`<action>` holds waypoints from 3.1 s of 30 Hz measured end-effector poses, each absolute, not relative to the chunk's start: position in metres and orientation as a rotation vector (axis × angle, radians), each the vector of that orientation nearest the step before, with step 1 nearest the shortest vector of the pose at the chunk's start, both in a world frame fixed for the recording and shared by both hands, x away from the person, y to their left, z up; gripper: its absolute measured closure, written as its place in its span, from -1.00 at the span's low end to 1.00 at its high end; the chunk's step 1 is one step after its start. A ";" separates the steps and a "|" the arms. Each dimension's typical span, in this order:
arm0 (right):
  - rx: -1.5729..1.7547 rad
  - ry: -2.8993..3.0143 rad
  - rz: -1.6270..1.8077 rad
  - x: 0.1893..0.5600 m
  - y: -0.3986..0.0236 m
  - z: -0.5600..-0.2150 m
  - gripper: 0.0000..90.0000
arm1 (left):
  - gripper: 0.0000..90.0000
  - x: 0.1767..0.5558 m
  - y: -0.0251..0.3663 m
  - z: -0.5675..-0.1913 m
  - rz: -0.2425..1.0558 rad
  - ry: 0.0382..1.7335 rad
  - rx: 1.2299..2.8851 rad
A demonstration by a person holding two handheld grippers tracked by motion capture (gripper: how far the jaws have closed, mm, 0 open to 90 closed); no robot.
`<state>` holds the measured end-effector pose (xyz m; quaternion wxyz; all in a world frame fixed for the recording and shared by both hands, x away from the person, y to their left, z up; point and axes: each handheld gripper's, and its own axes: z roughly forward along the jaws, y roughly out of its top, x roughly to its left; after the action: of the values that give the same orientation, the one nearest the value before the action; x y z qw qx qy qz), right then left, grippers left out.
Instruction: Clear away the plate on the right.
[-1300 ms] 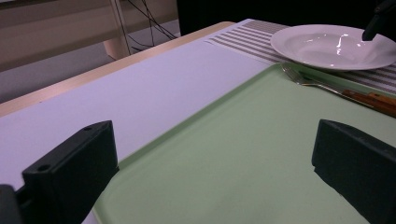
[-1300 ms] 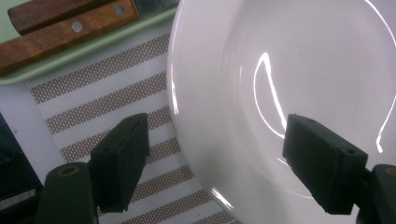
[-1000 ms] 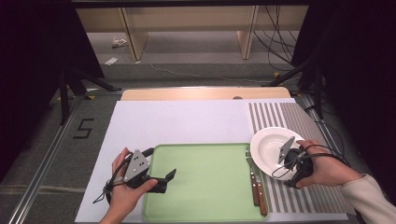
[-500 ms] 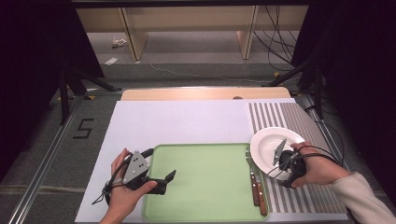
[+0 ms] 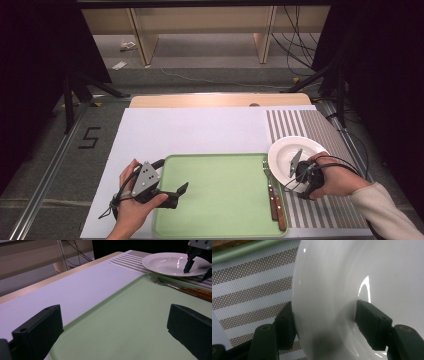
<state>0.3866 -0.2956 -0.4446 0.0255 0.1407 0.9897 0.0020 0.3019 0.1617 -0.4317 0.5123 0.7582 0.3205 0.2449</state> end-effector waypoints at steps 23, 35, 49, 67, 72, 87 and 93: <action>0.236 2.987 0.011 0.376 -0.288 -0.409 0.43 | -1.00 0.302 0.161 -0.431 0.585 0.770 1.820; 0.259 2.809 0.004 0.385 -0.286 -0.356 0.78 | -1.00 0.302 0.161 -0.431 0.582 0.764 1.818; 0.353 2.719 0.054 0.402 -0.290 -0.320 0.95 | -1.00 0.302 0.160 -0.431 0.583 0.765 1.818; 0.469 2.791 0.170 0.403 -0.289 -0.293 0.95 | -1.00 0.303 0.160 -0.431 0.581 0.766 1.816; 0.487 2.795 0.202 0.400 -0.284 -0.285 0.95 | -1.00 0.303 0.160 -0.431 0.583 0.767 1.815; 0.403 2.824 0.238 0.389 -0.256 -0.276 0.95 | -1.00 0.302 0.160 -0.430 0.585 0.769 1.815; 0.371 2.842 0.269 0.386 -0.242 -0.272 0.95 | -1.00 0.303 0.159 -0.431 0.580 0.770 1.818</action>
<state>0.3864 -0.2423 -0.2718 0.1309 0.1279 0.9787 0.0926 0.3030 0.1592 -0.4314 0.5157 0.7570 0.3205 0.2415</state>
